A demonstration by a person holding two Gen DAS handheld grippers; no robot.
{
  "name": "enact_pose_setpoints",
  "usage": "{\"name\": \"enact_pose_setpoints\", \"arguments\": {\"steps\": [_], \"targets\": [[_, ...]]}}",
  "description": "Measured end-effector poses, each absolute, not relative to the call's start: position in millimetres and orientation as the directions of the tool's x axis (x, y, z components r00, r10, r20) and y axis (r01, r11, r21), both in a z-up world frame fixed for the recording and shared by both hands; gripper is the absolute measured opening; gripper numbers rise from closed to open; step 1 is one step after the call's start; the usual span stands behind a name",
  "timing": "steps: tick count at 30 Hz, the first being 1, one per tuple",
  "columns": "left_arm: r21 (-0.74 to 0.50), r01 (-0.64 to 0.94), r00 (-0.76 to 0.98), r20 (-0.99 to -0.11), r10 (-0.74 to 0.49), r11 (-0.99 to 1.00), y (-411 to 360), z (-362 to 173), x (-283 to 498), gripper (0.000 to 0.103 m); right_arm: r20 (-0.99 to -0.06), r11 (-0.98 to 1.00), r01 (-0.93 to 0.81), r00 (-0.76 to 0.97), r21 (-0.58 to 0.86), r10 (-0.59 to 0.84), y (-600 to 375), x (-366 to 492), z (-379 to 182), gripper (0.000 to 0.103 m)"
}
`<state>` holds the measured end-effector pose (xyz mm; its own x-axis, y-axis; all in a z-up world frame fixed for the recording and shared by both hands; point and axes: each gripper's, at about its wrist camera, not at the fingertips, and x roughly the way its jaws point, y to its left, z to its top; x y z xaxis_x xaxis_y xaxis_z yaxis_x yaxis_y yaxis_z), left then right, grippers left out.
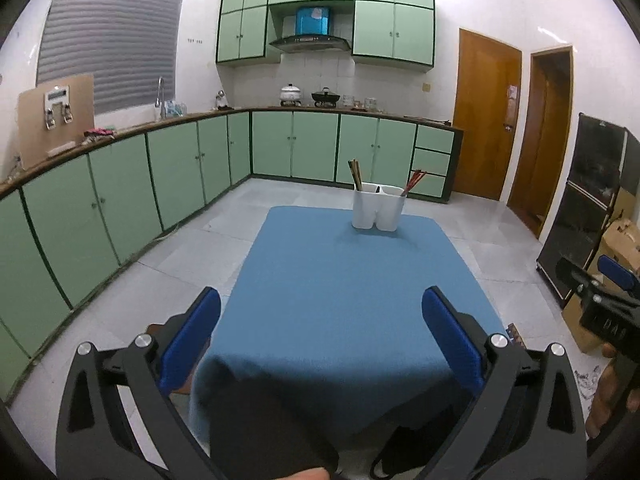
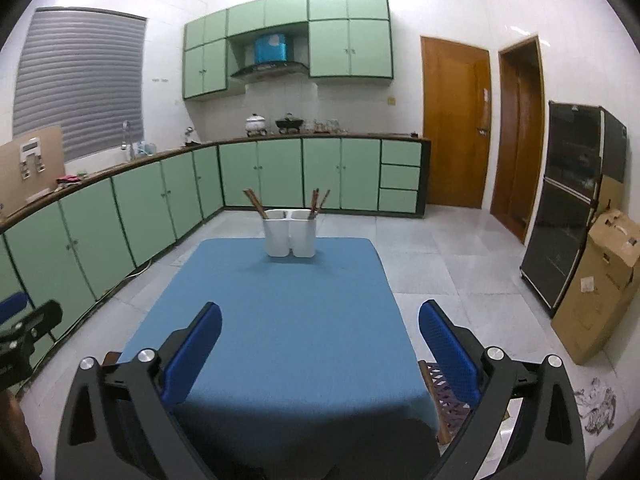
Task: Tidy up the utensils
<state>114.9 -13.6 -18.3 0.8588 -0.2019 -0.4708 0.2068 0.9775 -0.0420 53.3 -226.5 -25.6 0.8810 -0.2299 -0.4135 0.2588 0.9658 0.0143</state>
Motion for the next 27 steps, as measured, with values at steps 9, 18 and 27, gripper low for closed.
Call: {"name": "enact_pose_setpoints", "arguments": {"steps": [9,18,27], "targets": [[-0.016,0.197,0.884,-0.429,-0.185,0.980,-9.5,-3.1,41.7,0.098,-0.380,0.972,0.236,0.901,0.019,-0.211,-206.3,-9.6,-13.0,0.097],[-0.019,0.147,0.917,-0.372,-0.144,0.989,-4.6,7.6,21.5,0.098,-0.351,0.971,0.234,0.914,0.049,-0.203,-207.7,-27.9,-8.3,0.097],[0.007,0.129,0.916,-0.384,-0.116,0.992,-12.1,8.9,24.7,0.098,-0.353,0.970,0.235,0.914,0.055,-0.201,-210.8,-27.0,-12.3,0.097]]}}
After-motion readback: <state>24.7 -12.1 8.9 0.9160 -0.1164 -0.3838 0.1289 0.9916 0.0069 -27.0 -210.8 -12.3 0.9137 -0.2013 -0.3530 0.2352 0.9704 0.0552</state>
